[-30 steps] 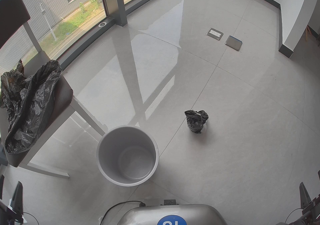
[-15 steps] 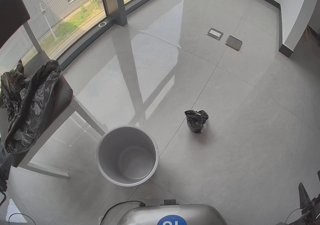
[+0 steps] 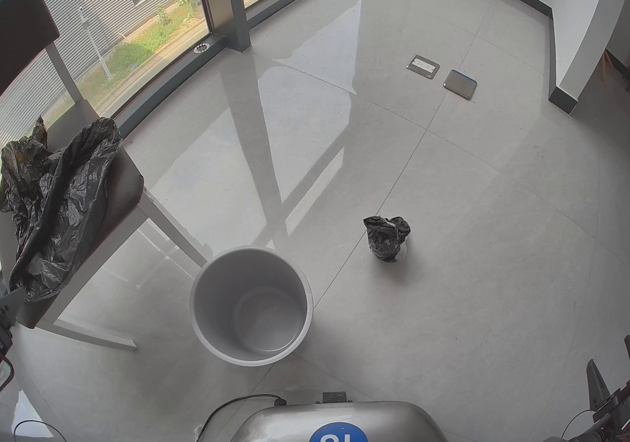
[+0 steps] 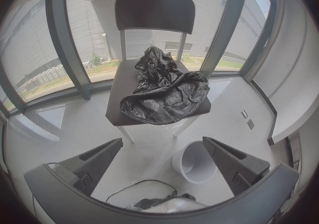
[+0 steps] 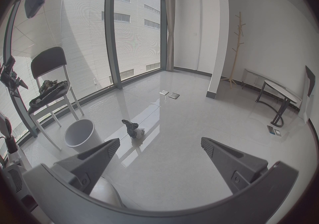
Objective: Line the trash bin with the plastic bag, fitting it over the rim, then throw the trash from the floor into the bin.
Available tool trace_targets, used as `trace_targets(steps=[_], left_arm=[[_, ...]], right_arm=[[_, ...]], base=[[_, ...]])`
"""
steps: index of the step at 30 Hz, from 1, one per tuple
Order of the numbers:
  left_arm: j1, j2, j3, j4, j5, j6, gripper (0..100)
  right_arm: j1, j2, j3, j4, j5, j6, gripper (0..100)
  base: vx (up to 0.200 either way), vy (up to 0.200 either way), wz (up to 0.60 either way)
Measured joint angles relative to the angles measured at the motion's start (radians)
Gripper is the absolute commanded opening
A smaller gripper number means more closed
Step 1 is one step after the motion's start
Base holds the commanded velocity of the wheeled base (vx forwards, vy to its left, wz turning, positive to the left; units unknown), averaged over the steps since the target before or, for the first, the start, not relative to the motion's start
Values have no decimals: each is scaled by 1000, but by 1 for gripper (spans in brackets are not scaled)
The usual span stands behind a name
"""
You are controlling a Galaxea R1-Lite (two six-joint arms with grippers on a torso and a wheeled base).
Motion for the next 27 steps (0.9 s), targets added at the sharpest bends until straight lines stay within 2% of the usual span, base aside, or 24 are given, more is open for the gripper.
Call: trace_targets(steps=[10,16,21,27], left_arm=[[193,169,-4,-144,-31,-7,100],[361,279,-5,-174,-50,78,100],[511,350,-3,-252,-135,156,100],[608,423,-3,-286,-197,176,100]], right_arm=[[-1,1,0,0,0,-1,100],[-2,3,0,0,1,-2,100],[-5,5,0,1,2,-2,100],[-6,7,0,1,1,-2,100]], base=[[0,0,0],[0,0,0],[0,0,0],[0,0,0]])
